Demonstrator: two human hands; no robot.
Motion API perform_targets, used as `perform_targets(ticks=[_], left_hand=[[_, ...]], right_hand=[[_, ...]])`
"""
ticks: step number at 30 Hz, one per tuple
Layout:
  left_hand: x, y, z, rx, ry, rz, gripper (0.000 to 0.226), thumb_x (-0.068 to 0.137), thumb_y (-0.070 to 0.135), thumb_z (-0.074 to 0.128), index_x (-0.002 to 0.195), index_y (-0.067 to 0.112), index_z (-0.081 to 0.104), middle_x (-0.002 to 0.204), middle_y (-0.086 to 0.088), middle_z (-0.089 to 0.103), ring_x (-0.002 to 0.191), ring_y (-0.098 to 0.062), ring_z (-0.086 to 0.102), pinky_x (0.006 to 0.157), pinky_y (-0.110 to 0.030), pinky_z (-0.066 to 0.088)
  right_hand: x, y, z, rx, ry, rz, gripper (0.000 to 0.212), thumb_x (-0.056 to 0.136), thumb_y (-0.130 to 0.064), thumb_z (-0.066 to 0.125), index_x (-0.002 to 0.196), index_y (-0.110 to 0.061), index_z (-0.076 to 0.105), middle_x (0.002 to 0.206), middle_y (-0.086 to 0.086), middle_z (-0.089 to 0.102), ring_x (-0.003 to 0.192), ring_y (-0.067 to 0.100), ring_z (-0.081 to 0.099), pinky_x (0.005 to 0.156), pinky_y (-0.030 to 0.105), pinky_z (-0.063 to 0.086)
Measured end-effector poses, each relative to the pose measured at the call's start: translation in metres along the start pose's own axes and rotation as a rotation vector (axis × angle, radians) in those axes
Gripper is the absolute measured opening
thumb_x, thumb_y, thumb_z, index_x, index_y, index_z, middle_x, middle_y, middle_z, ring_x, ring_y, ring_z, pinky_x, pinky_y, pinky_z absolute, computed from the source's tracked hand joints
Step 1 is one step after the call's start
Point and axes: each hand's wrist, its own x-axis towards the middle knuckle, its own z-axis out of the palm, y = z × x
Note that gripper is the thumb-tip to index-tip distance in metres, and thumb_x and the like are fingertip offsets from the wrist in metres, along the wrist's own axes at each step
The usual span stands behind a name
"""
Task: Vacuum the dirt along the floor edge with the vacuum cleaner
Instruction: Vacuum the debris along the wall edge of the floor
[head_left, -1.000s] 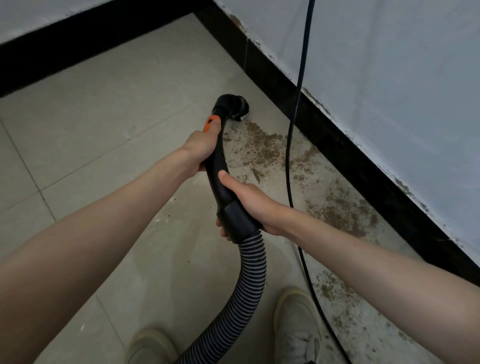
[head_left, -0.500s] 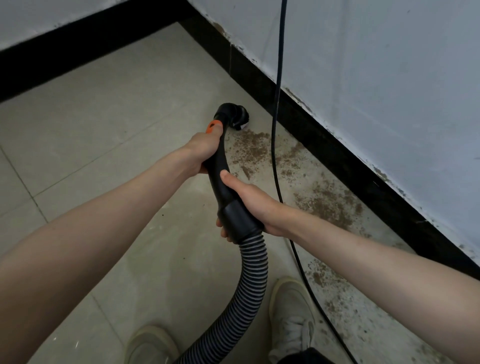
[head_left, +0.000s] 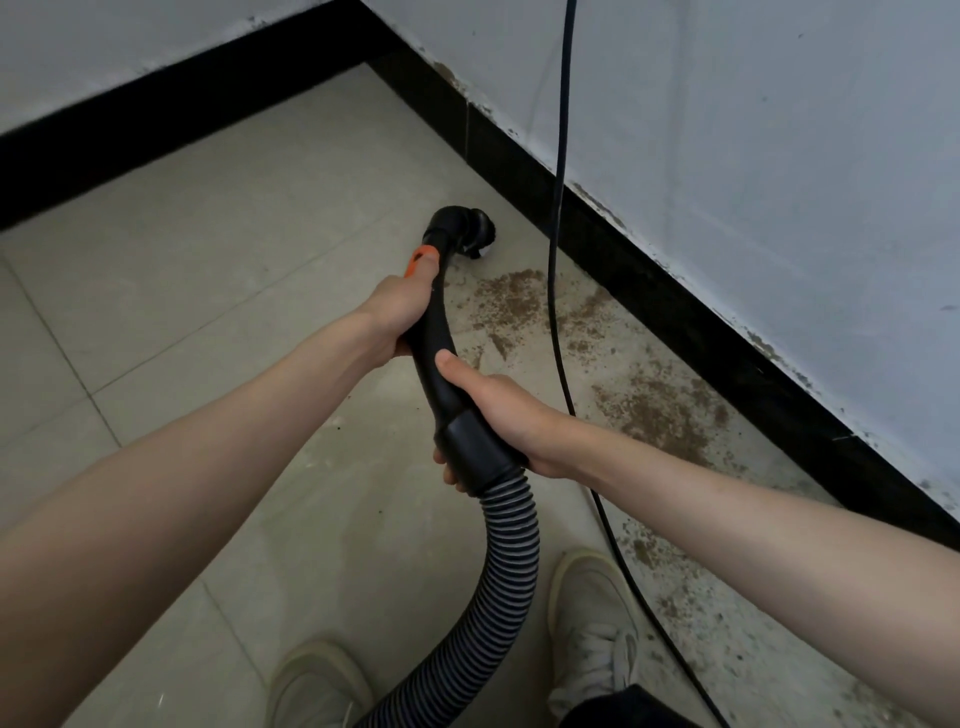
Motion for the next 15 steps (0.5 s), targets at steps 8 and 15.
perform_targets(ticks=[8,15], left_hand=[[-0.024,-0.021,-0.047,-0.109,0.129,-0.053,0.051,0.096,0.058,0.036,0.097,0.009,0.052,0.082,-0.004,0.055,0.07,-0.018,0.057,0.056,-0.03,0.047],[-0.041,-0.047,-0.057,-0.258,0.186,-0.139,0.048,0.098,0.053,0.037,0.11,0.009,0.049,0.083,-0.005,0.054,0.071,-0.018,0.056,0.053,-0.031,0.045]], right_hand=[[0.009,-0.012,0.026,-0.174,-0.142,0.046,0.059,0.098,-0.059,0.04,0.094,-0.001,0.052,0.067,0.013,0.066,0.053,0.025,0.066,0.049,0.031,0.057],[0.008,-0.008,0.037,-0.248,-0.254,0.144,0.062,0.098,-0.061,0.036,0.091,-0.001,0.051,0.064,0.012,0.066,0.052,0.023,0.066,0.047,0.029,0.055]])
